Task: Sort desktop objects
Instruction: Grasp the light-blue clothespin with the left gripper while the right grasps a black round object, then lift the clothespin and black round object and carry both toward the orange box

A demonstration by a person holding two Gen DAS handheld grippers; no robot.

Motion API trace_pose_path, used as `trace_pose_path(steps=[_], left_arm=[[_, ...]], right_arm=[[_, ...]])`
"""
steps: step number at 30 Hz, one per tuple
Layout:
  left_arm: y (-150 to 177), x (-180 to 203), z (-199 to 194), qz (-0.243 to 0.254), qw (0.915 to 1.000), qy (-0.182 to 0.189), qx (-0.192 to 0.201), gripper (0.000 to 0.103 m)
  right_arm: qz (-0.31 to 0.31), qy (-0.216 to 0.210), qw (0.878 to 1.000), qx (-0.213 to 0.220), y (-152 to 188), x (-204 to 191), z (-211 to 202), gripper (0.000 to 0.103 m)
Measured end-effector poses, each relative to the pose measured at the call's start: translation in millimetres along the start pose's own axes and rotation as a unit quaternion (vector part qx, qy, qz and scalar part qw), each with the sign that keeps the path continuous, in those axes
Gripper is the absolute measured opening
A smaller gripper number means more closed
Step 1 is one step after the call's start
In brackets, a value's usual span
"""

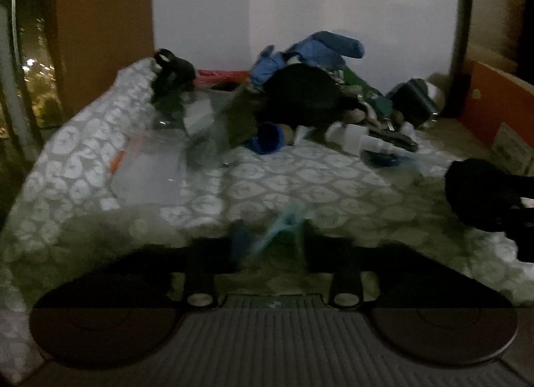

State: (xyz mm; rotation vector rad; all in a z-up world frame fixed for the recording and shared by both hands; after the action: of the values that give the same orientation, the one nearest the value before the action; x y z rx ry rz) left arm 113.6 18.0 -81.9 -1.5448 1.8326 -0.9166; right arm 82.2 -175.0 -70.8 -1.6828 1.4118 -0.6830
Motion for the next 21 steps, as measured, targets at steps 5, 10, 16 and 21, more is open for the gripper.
trace_pose_path(steps=[5, 10, 16, 21], left_arm=[[-1.6, 1.9, -9.8, 0.002, 0.9997, -0.011, 0.021, 0.028], [-5.9, 5.0, -11.9, 0.007, 0.9996, -0.009, 0.027, 0.028], [-8.7, 10.3, -13.1, 0.007, 0.9995, -0.010, 0.028, 0.028], [-6.8, 16.9, -13.3, 0.006, 0.9997, -0.014, 0.021, 0.028]], right_arm=[[0.002, -0.003, 1.000, 0.004, -0.1, 0.6, -1.8, 0.080], [0.000, -0.004, 1.000, 0.007, -0.8, 0.8, -4.4, 0.080], [0.005, -0.004, 1.000, 0.011, -0.9, 2.0, -8.3, 0.080], [0.011, -0.007, 1.000, 0.011, 1.2, 4.4, -12.4, 0.080]])
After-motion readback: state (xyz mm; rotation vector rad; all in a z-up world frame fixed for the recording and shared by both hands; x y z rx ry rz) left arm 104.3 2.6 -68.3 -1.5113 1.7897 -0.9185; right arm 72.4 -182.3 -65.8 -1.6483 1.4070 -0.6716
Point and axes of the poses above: each gripper's, at about its wrist camera, not at the fingertips, and z roughly the way its jaws point, x to its right, y to its underside, the point moved 7 cm from there along z, roughly the way its jaws point, and after that the axes turned 2 degrees about -x, right-handed, at the moved point
